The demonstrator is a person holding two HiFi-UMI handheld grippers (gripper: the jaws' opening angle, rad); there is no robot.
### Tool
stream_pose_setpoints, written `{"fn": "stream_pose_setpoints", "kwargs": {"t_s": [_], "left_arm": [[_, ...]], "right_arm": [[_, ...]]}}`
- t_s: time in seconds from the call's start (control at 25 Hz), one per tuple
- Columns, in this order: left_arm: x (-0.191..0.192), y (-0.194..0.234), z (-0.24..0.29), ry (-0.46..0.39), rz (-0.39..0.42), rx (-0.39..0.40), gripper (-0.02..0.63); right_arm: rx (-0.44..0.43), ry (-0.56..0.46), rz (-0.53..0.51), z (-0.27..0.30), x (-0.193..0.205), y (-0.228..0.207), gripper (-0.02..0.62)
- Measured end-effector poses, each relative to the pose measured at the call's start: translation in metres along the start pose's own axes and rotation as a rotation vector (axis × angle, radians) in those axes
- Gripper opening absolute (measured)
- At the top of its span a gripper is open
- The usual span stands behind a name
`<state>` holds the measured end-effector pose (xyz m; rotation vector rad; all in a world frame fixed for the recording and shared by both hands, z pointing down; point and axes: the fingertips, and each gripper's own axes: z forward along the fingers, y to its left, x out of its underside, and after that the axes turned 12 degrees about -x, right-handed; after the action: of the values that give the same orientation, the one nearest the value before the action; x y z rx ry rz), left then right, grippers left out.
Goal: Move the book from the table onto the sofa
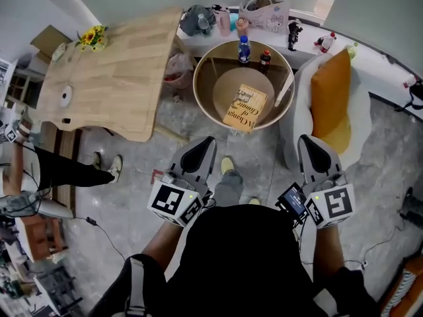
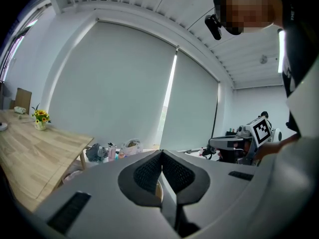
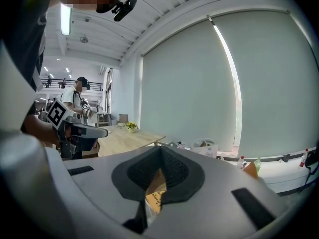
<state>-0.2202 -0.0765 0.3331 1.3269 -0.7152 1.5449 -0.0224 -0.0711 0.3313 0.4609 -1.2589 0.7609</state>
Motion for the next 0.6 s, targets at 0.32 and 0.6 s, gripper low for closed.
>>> {"fn": "stream_pose_setpoints", "kwargs": {"t_s": [0.32, 0.6], "left_arm": [[-0.013, 0.027, 0.042, 0.01, -0.008, 0.03, 0.014], [-0.02, 0.044, 0.065, 0.027, -0.015, 0.036, 0.014]], "right_arm": [[0.042, 0.048, -0.072, 0.035, -0.022, -0.037, 0.006], [0.093, 0.069, -0.203, 0.041, -0.045, -0.087, 0.006]]}}
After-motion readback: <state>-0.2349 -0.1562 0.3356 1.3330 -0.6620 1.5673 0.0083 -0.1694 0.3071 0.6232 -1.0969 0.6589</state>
